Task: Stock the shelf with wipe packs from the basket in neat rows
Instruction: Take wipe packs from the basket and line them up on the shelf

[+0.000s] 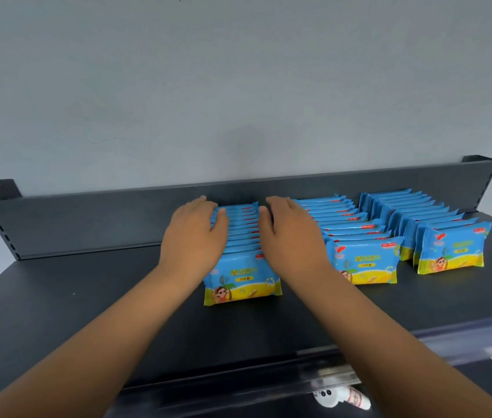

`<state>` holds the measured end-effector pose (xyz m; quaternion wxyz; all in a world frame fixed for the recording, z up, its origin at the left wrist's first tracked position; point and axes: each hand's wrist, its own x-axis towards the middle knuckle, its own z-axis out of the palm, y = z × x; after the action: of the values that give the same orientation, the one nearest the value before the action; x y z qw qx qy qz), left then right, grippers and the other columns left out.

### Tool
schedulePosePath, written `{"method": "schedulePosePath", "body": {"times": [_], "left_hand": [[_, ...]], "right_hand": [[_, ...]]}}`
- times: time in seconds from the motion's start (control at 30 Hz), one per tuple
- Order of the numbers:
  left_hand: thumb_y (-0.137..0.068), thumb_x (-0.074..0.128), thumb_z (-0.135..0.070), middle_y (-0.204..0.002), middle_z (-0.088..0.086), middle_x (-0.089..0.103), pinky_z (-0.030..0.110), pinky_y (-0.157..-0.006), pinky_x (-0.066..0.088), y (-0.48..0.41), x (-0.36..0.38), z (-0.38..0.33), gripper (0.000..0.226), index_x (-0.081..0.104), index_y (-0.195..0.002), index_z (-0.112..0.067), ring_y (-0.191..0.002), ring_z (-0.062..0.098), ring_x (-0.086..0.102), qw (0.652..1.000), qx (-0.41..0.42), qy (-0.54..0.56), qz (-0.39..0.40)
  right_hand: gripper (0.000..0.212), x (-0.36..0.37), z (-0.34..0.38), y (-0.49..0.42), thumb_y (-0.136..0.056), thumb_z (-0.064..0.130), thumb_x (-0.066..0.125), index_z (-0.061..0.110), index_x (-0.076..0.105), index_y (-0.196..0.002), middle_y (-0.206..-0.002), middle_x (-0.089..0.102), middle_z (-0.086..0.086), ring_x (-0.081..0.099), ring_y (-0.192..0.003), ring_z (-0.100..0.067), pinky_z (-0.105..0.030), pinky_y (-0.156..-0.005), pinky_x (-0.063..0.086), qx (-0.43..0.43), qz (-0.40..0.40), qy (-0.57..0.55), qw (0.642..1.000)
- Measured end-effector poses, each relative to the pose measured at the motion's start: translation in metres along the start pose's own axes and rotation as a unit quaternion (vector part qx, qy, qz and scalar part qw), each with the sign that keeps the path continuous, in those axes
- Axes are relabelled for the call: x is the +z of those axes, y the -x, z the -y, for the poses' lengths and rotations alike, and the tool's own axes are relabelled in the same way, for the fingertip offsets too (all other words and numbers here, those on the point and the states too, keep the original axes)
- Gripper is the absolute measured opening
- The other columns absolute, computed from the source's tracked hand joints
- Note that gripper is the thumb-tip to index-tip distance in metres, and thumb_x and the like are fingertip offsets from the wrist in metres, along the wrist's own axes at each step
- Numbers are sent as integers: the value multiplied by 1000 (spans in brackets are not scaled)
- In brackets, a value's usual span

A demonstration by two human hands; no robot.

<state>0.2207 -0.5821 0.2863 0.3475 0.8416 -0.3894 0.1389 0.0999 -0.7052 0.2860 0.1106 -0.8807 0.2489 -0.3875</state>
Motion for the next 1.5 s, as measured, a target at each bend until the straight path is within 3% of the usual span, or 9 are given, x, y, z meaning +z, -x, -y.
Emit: {"method": "schedulePosePath", "body": {"times": [0.1, 0.43, 0.6, 0.7, 0.8, 0.93, 1.07, 1.23, 1.5], "left_hand": [[-105, 41, -42, -155, 11, 46, 40, -120, 30, 2, 1, -16, 46, 64, -132, -13, -145, 29, 37, 997, 45, -68, -4], [-106, 39, -39, -147, -2, 54, 30, -121, 27, 2, 34, -107, 40, 65, -127, -17, -145, 10, 35, 992, 102, 68, 3], [-105, 35, -47, -151, -11, 45, 30, -121, 28, 25, 78, -156, 47, 49, -143, -23, -141, -1, 36, 954, -16, 293, 56], [-86, 31, -78, -160, -8, 34, 43, -120, 32, 28, 116, -169, 83, 33, -153, -31, -148, 9, 31, 922, -135, 354, 77], [-72, 34, -95, -153, -5, 46, 48, -113, 42, 22, 148, -161, 95, 30, -150, -41, -139, 19, 49, 876, -248, 412, 38], [-98, 40, -65, -125, 4, 71, 48, -93, 59, 23, 144, -170, 59, 43, -144, -28, -105, 21, 74, 782, -311, 537, 53], [-106, 32, -56, -117, 4, 76, 40, -85, 63, 22, 138, -174, 53, 54, -140, -22, -102, 22, 75, 755, -305, 573, 95], [-104, 30, -59, -109, 4, 78, 26, -59, 60, 24, 131, -175, 56, 64, -130, -24, -94, 21, 77, 725, -334, 591, 116], [-104, 34, -58, -95, 1, 80, 29, -64, 57, 26, 136, -171, 50, 69, -119, -26, -84, 16, 78, 716, -343, 599, 101]], "right_hand": [[25, -16, -12, -6, -107, 22, 42, 8, 59, -95, -92, 58, -7, 53, -85, -23, -34, -76, 39, -36, -57, 32, 997], [32, -67, -88, -20, -109, 24, 38, 8, 63, -121, -110, 63, -7, 57, -102, -23, -31, -84, 39, 76, -40, -75, 993], [29, -80, -133, -8, -108, 27, 41, 15, 66, -116, -107, 65, 3, 59, -103, -19, -32, -86, 39, 222, -84, -221, 946], [24, -83, -148, -1, -108, 28, 43, 20, 63, -118, -111, 63, 7, 57, -106, -13, -33, -94, 42, 236, -103, -237, 937], [29, -78, -161, 6, -107, 34, 43, 20, 63, -122, -116, 66, 4, 59, -109, -15, -37, -98, 45, 291, -86, -288, 908], [32, -70, -167, 8, -105, 48, 42, 27, 67, -104, -104, 73, 2, 67, -100, -15, -40, -93, 52, 400, -6, -402, 823], [35, -72, -166, -1, -105, 46, 46, 23, 72, -99, -92, 79, -1, 73, -92, -20, -37, -81, 56, 451, 17, -470, 759], [38, -67, -164, -3, -106, 48, 45, 22, 73, -104, -90, 81, 0, 78, -89, -20, -38, -80, 60, 449, 59, -497, 740], [38, -70, -169, -5, -105, 51, 46, 24, 73, -105, -92, 81, 0, 77, -91, -21, -43, -91, 59, 439, 61, -504, 741]]}}
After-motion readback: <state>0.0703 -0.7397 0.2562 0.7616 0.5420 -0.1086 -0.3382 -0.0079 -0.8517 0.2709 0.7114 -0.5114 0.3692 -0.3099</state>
